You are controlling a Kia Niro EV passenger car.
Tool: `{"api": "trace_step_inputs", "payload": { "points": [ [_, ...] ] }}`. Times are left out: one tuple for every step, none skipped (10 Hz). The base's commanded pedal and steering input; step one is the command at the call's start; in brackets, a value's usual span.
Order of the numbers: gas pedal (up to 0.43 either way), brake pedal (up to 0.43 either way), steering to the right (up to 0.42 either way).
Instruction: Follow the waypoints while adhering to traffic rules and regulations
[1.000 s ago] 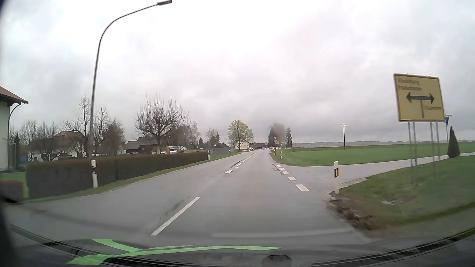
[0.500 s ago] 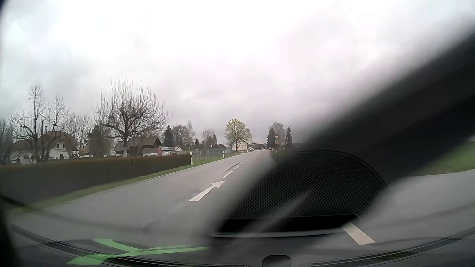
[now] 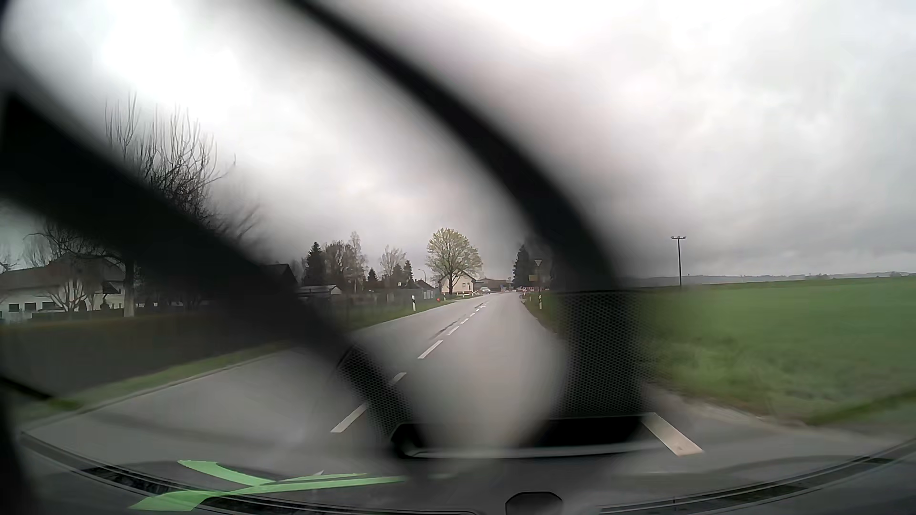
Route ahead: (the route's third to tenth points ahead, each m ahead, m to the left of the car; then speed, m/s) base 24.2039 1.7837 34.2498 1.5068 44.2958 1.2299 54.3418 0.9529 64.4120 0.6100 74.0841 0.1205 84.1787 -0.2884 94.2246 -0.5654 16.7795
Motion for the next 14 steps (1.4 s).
{"api": "trace_step_inputs", "payload": {
  "points": [
    [0.000,0.000,0.003],
    [0.000,0.000,0.003],
    [0.000,0.000,0.004],
    [0.000,0.000,0.003],
    [0.000,0.000,0.003],
    [0.000,0.000,0.004],
    [0.000,0.006,0.004],
    [0.000,0.037,0.004],
    [0.000,0.043,0.004],
    [0.000,0.018,0.004],
    [0.000,0.000,0.004],
    [0.000,0.000,0.004],
    [0.000,0.000,0.004],
    [0.000,0.000,0.004]
  ]
}}
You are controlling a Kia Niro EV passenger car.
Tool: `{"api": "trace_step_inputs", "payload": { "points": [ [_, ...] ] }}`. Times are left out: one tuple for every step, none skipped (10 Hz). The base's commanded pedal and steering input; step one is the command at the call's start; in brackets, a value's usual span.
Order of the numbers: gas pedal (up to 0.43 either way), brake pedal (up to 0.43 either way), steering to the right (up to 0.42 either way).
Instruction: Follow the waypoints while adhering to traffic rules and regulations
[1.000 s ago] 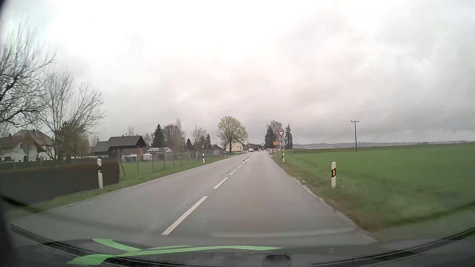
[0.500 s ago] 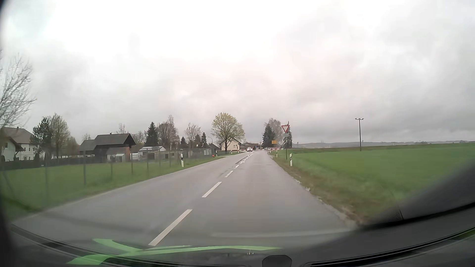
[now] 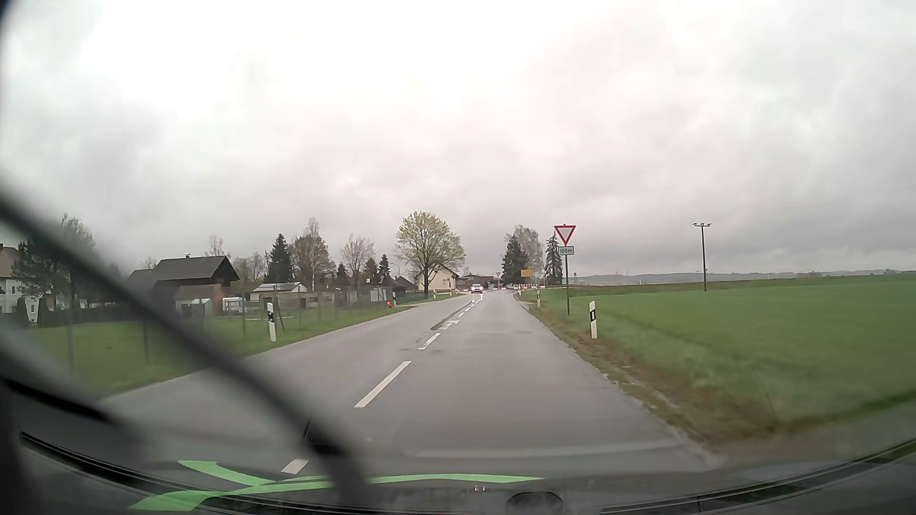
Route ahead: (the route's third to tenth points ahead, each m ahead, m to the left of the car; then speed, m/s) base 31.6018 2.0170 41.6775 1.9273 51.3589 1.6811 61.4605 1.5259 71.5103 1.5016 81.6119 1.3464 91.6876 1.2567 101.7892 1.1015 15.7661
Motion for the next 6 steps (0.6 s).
{"api": "trace_step_inputs", "payload": {
  "points": [
    [0.000,0.000,0.004],
    [0.000,0.000,0.003],
    [0.000,0.000,0.002],
    [0.000,0.000,0.002],
    [0.000,0.000,0.001],
    [0.000,0.000,0.001]
  ]
}}
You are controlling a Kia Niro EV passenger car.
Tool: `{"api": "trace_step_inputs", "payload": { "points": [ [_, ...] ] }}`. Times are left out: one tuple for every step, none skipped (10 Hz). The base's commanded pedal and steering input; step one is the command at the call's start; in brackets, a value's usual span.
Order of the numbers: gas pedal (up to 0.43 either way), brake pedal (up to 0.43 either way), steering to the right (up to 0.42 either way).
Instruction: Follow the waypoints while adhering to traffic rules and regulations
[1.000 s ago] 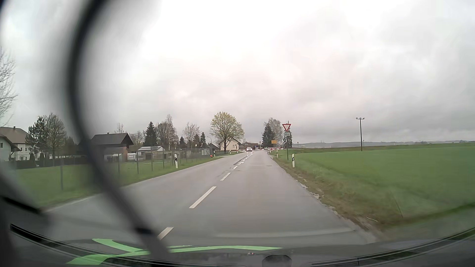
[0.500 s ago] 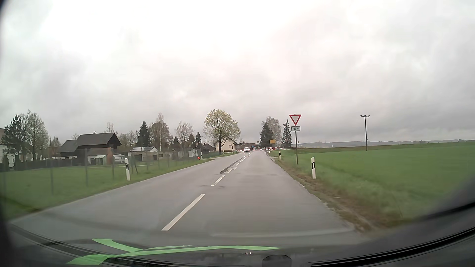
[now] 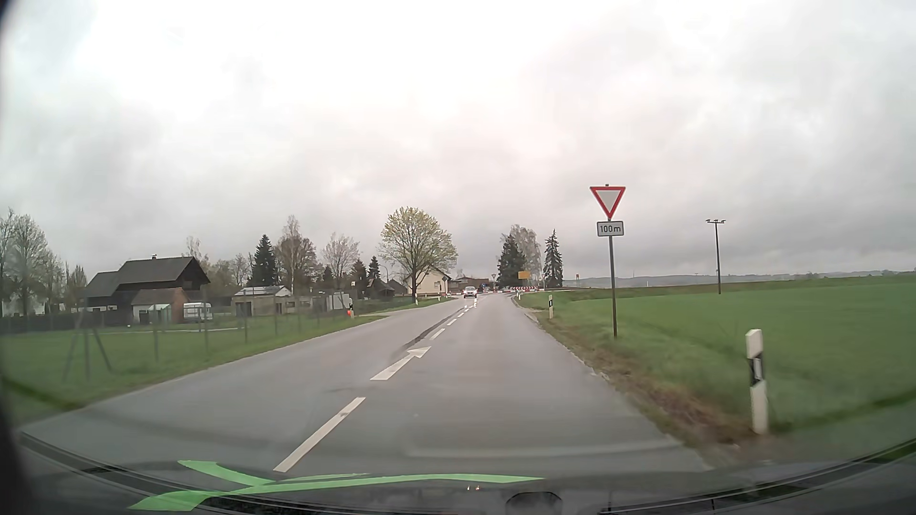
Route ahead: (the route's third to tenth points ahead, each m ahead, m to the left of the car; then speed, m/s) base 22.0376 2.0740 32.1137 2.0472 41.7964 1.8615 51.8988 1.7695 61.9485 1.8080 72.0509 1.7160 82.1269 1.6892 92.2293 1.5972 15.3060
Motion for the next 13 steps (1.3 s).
{"api": "trace_step_inputs", "payload": {
  "points": [
    [0.000,0.000,0.000],
    [0.000,0.000,-0.005],
    [0.000,0.000,-0.005],
    [0.000,0.000,-0.005],
    [0.000,0.000,-0.003],
    [0.000,0.000,-0.003],
    [0.000,0.000,-0.002],
    [0.000,0.000,-0.002],
    [0.000,0.000,-0.002],
    [0.000,0.000,-0.002],
    [0.000,0.000,-0.002],
    [0.000,0.000,-0.002],
    [0.000,0.000,-0.002]
  ]
}}
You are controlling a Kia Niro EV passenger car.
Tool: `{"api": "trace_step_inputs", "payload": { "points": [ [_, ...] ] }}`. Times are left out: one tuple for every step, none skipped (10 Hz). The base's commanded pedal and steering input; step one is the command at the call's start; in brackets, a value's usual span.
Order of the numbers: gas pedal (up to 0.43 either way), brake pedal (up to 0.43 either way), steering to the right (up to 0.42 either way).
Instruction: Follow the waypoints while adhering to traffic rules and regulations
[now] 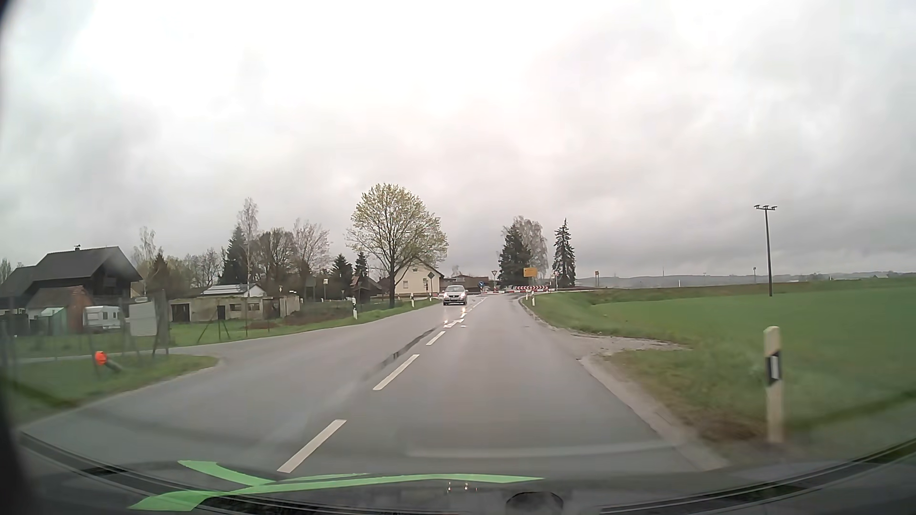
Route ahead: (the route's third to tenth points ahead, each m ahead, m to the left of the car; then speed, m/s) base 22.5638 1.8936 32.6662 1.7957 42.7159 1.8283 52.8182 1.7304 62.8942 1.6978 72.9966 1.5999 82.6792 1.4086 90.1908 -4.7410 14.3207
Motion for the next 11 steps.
{"api": "trace_step_inputs", "payload": {
  "points": [
    [0.000,0.000,0.000],
    [0.000,0.000,0.000],
    [0.000,0.000,0.001],
    [0.000,0.000,0.000],
    [0.000,0.000,0.000],
    [0.000,0.000,0.000],
    [0.000,0.000,0.000],
    [0.000,0.000,0.000],
    [0.000,0.000,0.001],
    [0.000,0.000,0.000],
    [0.000,0.000,0.001]
  ]
}}
